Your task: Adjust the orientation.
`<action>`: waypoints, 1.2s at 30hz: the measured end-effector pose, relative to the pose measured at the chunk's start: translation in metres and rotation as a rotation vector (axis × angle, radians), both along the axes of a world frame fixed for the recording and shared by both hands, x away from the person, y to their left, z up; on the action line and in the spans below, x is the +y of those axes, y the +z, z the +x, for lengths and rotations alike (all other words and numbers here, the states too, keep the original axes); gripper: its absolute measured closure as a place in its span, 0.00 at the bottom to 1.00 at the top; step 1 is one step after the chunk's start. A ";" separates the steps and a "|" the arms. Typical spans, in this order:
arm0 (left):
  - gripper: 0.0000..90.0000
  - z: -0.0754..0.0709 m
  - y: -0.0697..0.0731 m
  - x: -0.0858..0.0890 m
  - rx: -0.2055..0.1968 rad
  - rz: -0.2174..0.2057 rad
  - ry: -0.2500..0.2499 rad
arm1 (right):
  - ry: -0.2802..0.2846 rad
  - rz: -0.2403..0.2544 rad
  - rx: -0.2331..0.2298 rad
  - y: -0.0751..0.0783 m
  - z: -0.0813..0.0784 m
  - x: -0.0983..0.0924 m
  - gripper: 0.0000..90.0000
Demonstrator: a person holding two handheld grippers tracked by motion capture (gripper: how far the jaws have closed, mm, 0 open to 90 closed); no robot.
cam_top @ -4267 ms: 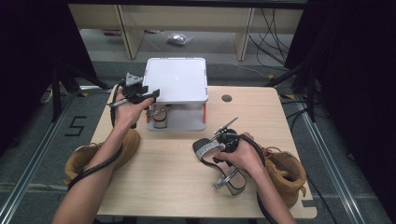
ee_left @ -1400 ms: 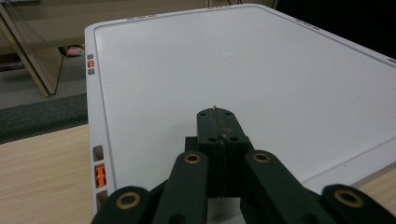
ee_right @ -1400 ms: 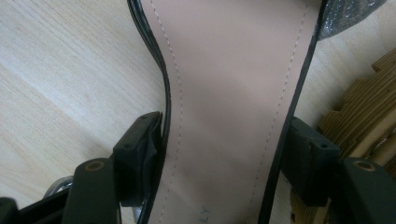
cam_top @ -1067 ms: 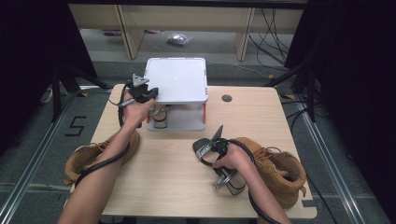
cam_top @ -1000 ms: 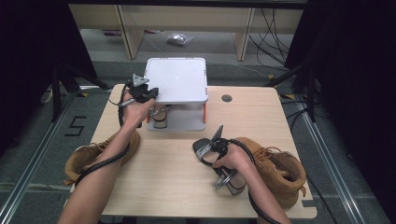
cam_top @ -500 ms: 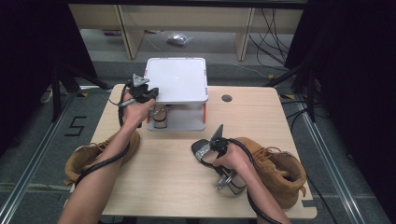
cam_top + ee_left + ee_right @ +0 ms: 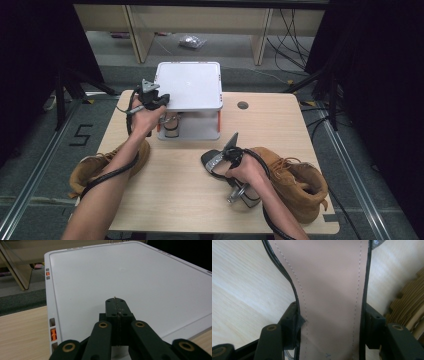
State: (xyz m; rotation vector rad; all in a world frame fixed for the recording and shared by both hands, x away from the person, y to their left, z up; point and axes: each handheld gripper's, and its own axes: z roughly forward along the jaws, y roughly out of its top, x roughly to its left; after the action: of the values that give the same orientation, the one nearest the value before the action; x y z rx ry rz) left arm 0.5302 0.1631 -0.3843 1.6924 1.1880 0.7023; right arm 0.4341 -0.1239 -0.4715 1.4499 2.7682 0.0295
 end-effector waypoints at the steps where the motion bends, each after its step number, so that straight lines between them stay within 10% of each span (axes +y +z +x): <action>1: 0.99 0.000 0.000 0.000 0.000 0.001 -0.001 | 0.008 0.008 -0.020 0.001 0.000 0.000 0.48; 21: 0.99 0.000 0.000 0.000 0.002 -0.003 -0.002 | -0.110 0.114 -0.146 0.023 0.036 0.043 0.48; 36: 0.99 0.001 0.001 0.000 0.007 -0.002 -0.007 | -0.212 0.114 -0.209 0.010 0.064 0.066 0.48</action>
State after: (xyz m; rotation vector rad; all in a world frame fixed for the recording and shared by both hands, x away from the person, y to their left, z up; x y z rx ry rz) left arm 0.5309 0.1635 -0.3838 1.6983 1.1874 0.6914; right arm 0.4978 -0.0577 -0.4619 1.6535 2.4725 0.3214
